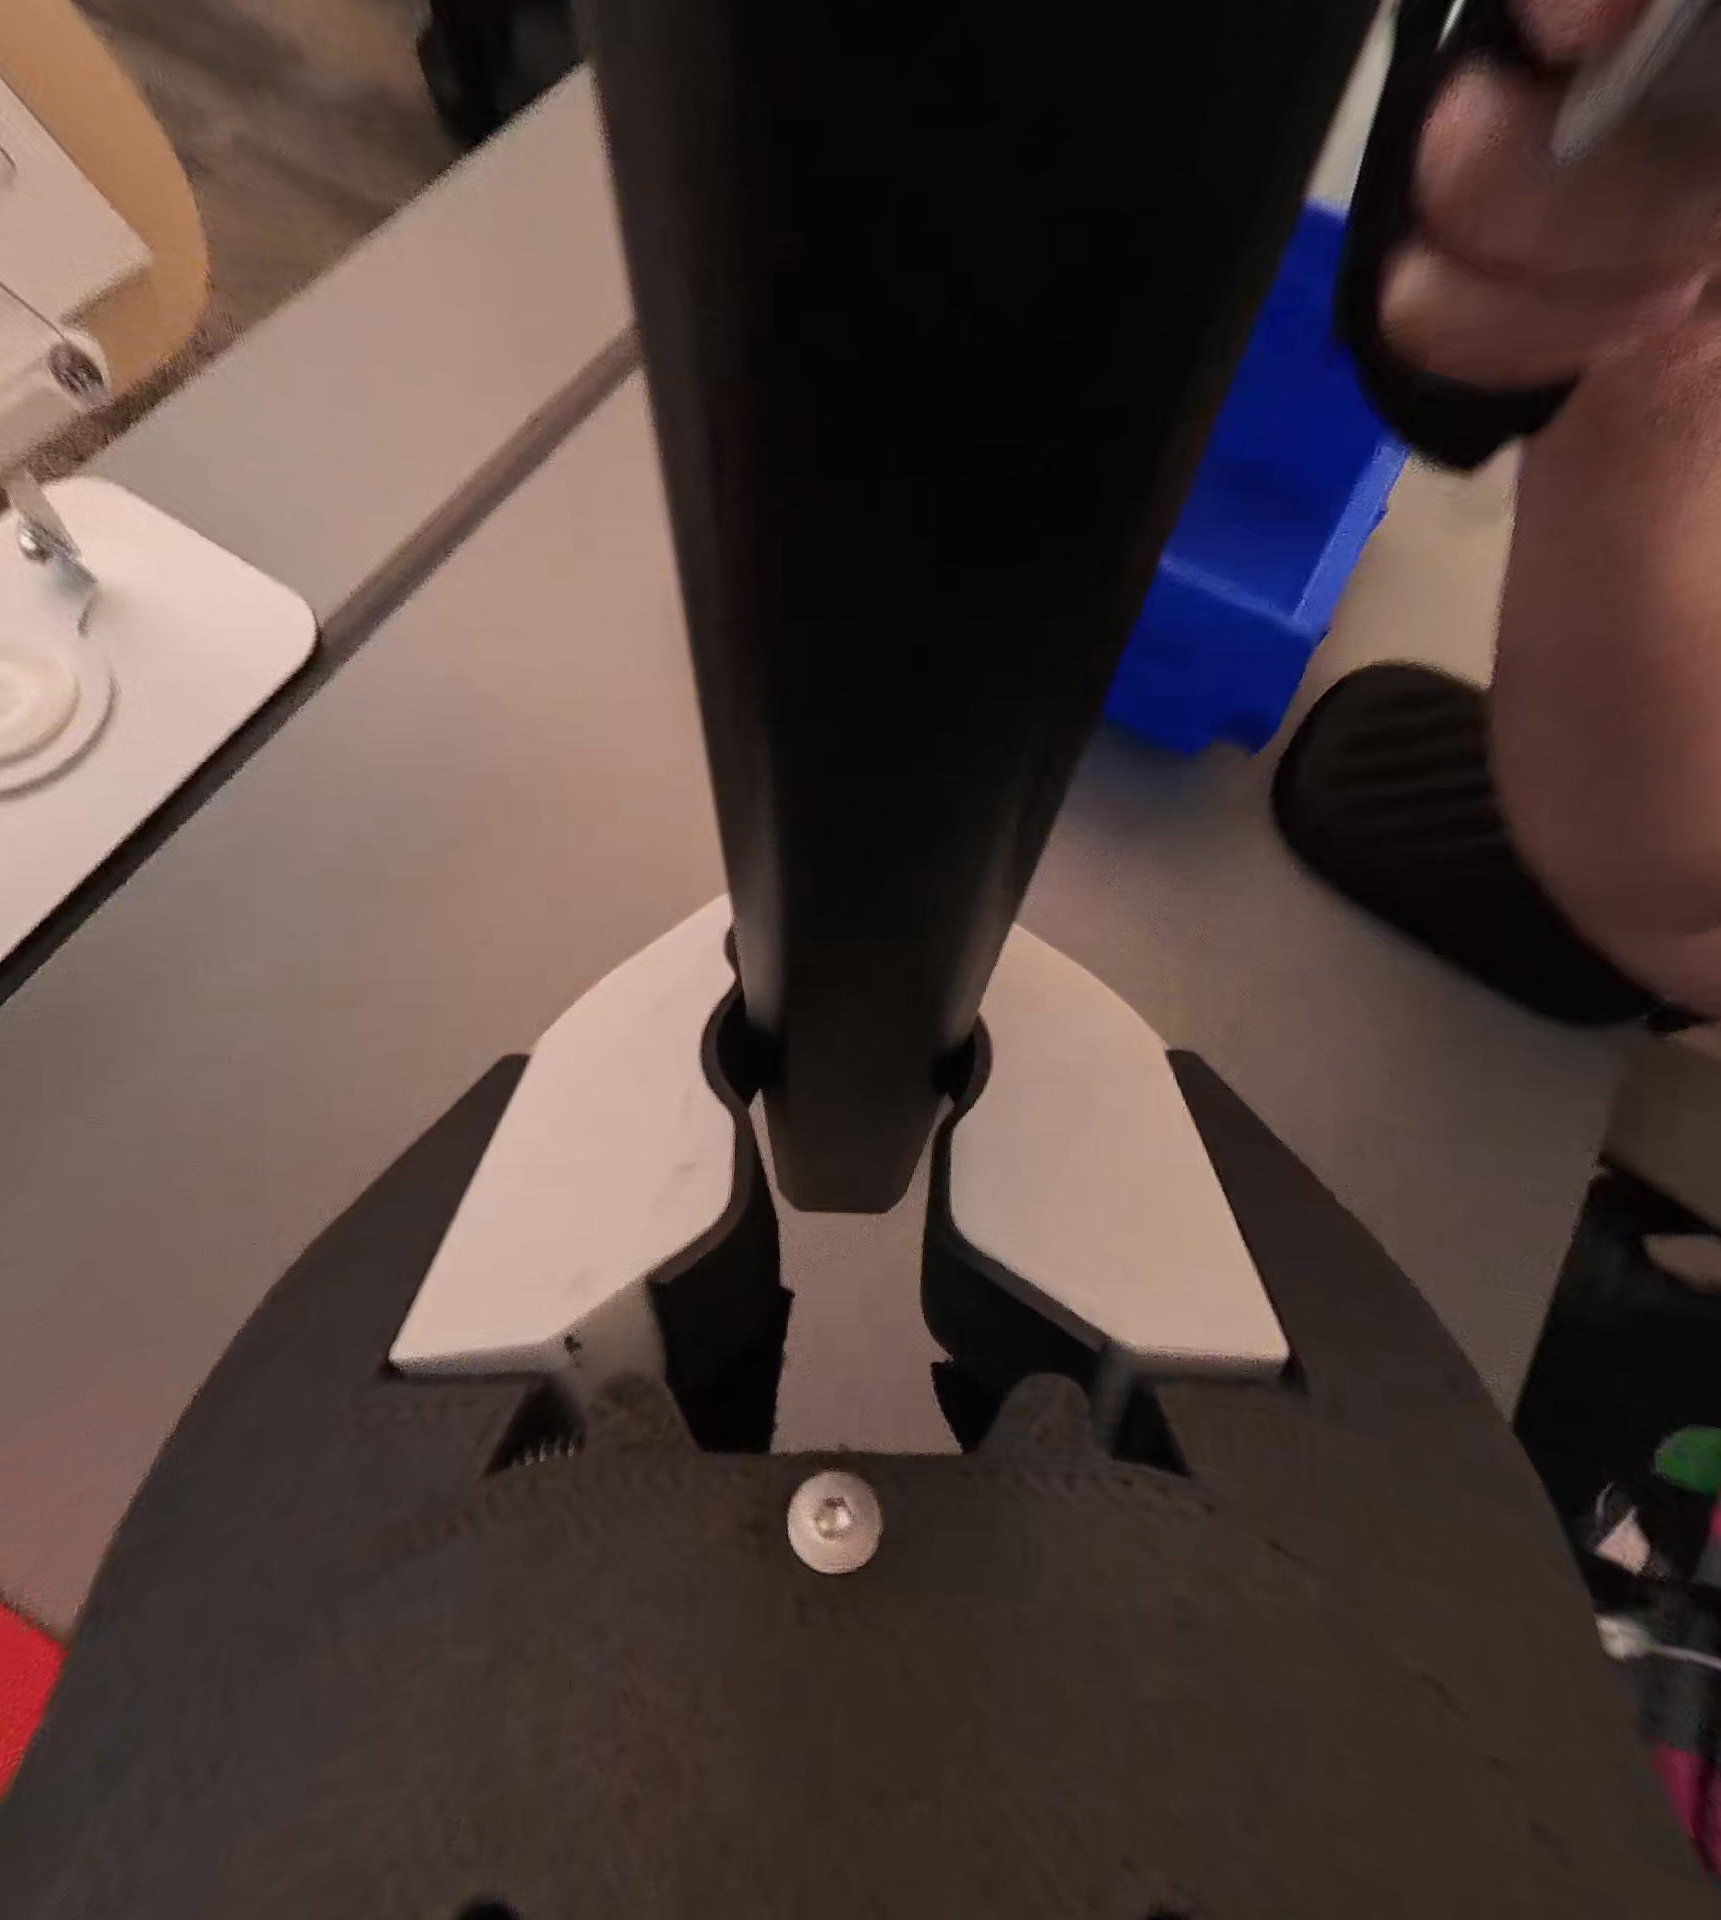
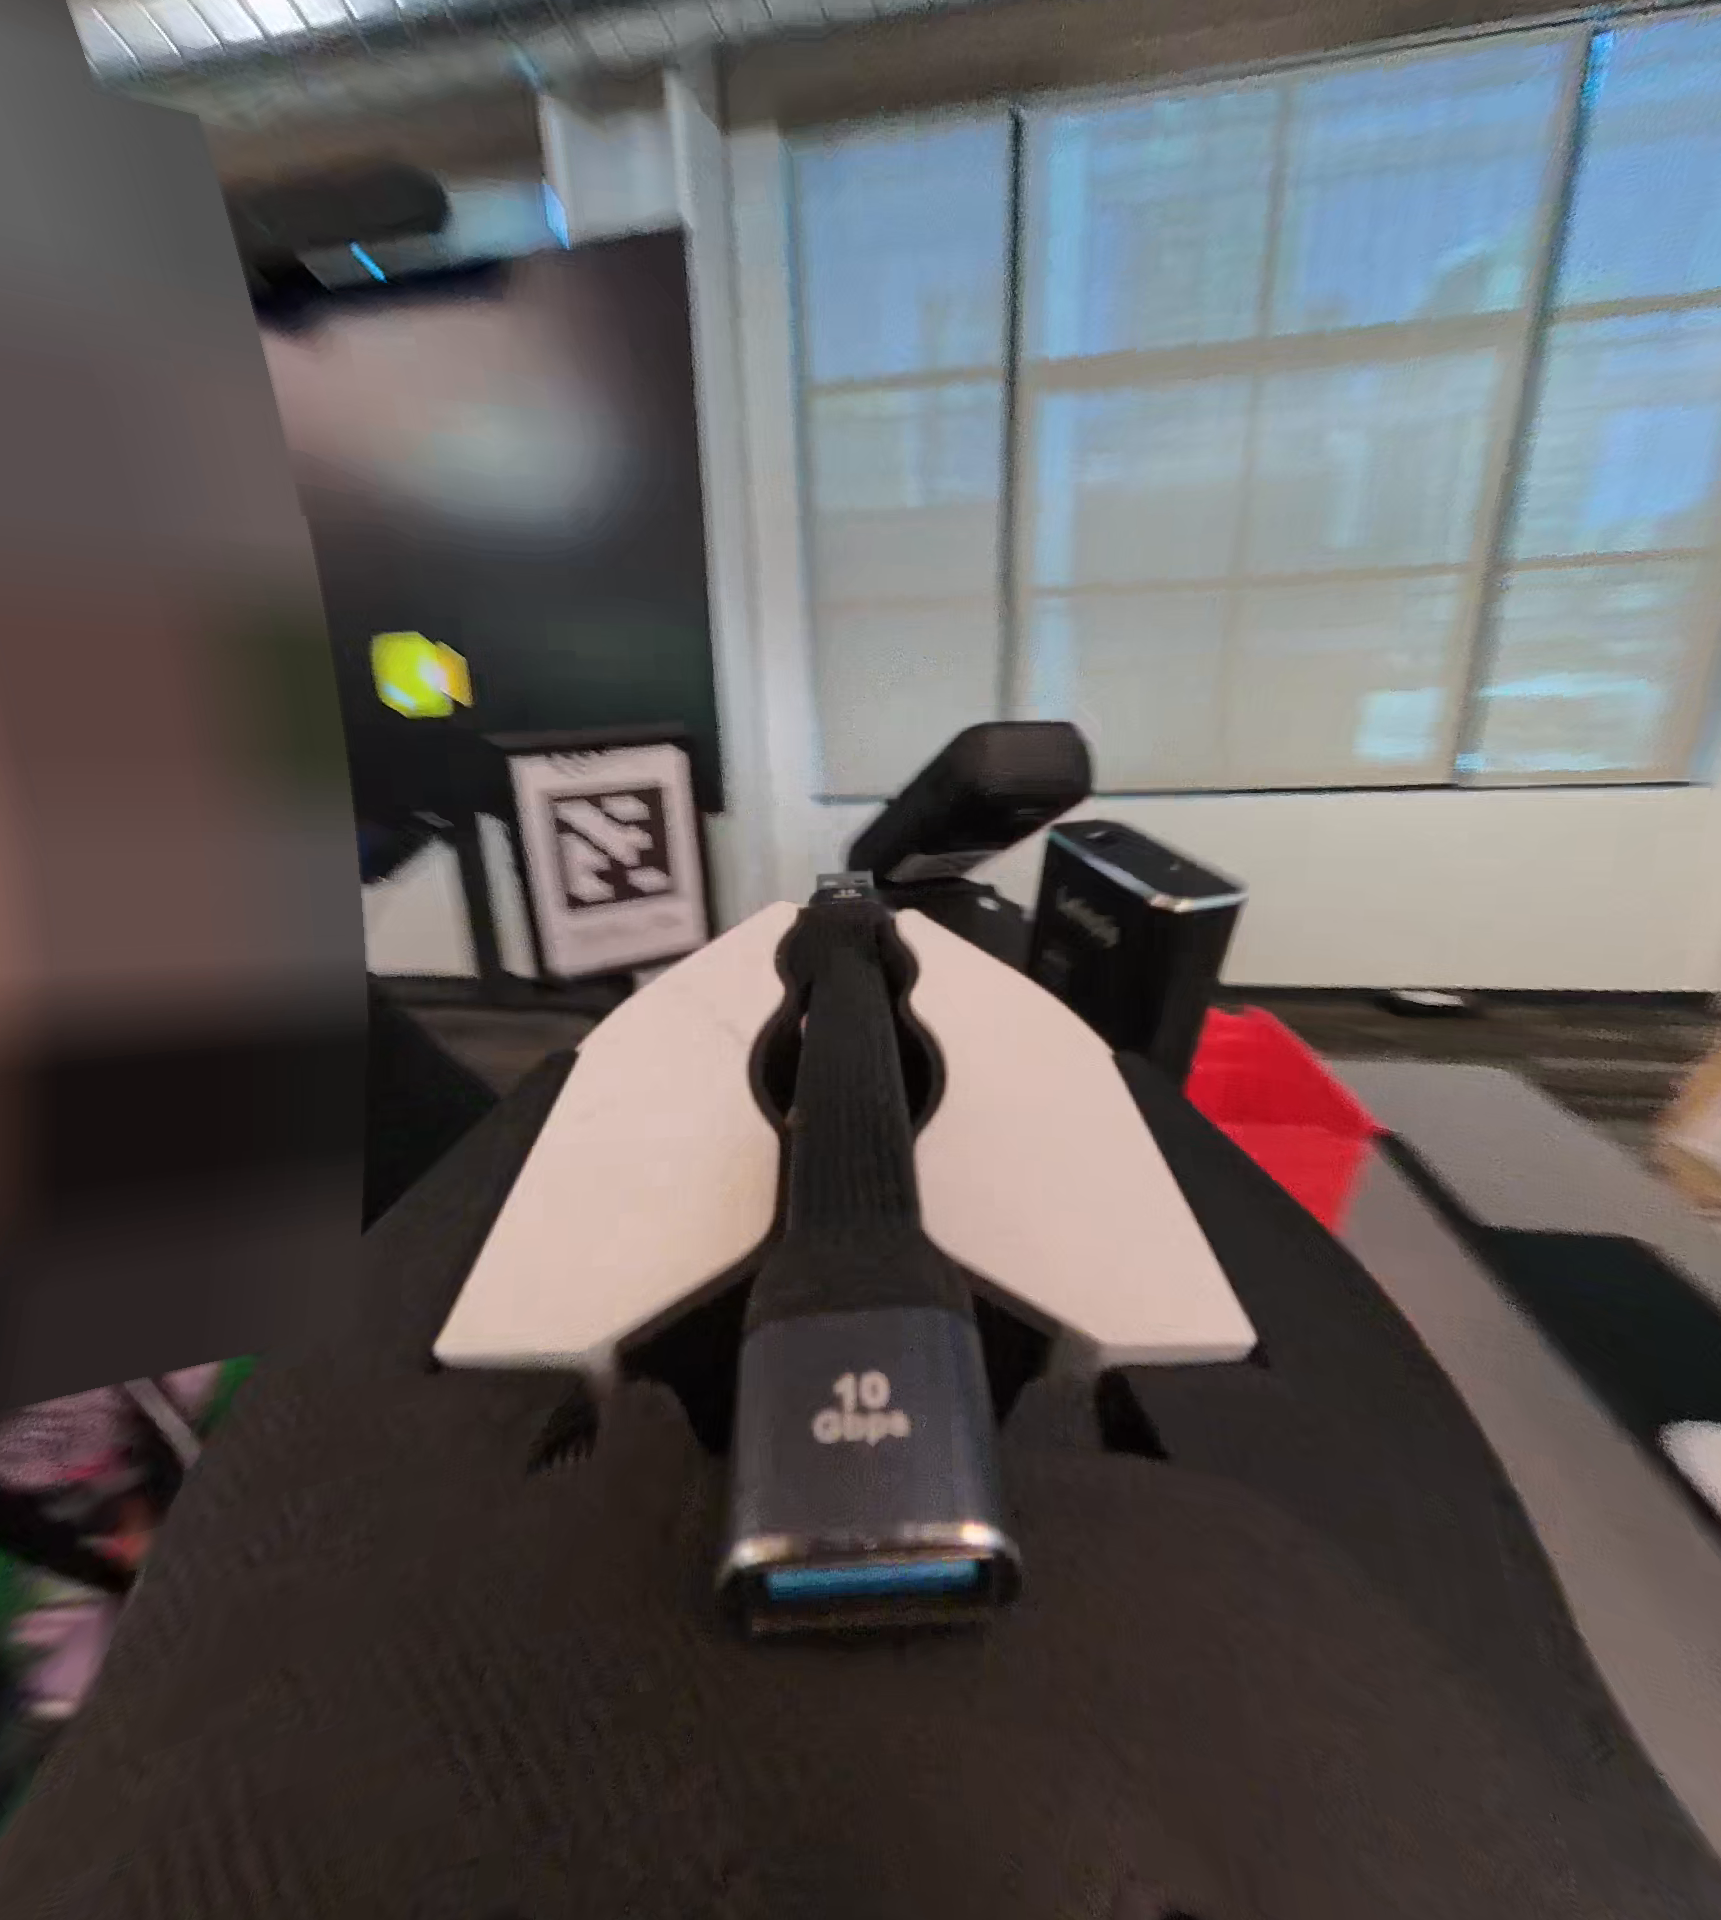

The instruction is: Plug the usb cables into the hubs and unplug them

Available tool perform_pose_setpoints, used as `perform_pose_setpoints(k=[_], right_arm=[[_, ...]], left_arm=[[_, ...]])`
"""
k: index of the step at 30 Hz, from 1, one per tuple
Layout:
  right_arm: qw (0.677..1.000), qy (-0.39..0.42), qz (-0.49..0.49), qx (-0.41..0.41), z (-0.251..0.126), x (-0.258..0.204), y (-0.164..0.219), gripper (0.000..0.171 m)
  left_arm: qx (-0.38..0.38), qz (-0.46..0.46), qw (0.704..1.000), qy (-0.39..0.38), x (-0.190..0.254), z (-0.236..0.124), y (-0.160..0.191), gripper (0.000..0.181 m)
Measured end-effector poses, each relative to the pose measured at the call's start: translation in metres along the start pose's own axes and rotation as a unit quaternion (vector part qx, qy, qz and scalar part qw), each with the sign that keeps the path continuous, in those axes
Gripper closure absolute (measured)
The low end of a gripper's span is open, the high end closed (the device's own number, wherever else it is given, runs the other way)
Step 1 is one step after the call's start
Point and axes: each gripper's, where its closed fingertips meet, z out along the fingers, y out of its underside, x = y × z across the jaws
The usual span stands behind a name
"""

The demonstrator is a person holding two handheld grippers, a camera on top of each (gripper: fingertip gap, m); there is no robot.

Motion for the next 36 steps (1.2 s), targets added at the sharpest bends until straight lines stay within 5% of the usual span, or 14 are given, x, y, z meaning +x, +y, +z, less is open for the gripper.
perform_pose_setpoints(k=[5,11,15,21,30,36], right_arm=[[0.983,0.084,-0.15,-0.065,-0.005,0.019,0.015,0.159],[0.921,0.153,-0.338,-0.12,0.002,0.019,0.021,0.159],[0.878,0.164,-0.426,-0.142,0.018,0.01,0.028,0.159],[0.864,0.138,-0.449,-0.179,0.046,0.002,0.057,0.158],[0.823,0.147,-0.495,-0.236,0.092,-0.003,0.105,0.159],[0.806,0.202,-0.496,-0.252,0.107,0.002,0.117,0.159]], left_arm=[[-0.044,-0.046,0.994,0.088,0.002,0.019,0.024,0.152],[-0.227,0.0,0.97,0.086,-0.019,-0.005,0.048,0.151],[-0.406,0.032,0.912,0.046,-0.032,-0.05,0.071,0.151],[-0.602,0.047,0.797,-0.014,-0.04,-0.119,0.093,0.151],[-0.7,0.024,0.714,0.004,-0.026,-0.162,0.1,0.152],[-0.705,-0.012,0.709,0.011,-0.023,-0.166,0.105,0.152]])
